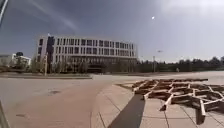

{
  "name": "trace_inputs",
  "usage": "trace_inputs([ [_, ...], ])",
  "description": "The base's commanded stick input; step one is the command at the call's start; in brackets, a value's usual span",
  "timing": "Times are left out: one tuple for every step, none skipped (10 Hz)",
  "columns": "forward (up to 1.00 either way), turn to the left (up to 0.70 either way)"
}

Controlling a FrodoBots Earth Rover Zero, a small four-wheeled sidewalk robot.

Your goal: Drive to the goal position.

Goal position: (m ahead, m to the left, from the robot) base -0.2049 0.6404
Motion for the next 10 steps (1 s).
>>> trace_inputs([
  [0.05, 0.0],
  [0.05, 0.0],
  [0.05, 0.0],
  [0.05, 0.0],
  [0.05, 0.0],
  [0.05, 0.0],
  [0.05, 0.0],
  [0.05, 0.0],
  [0.05, 0.0],
  [0.05, 0.0],
])
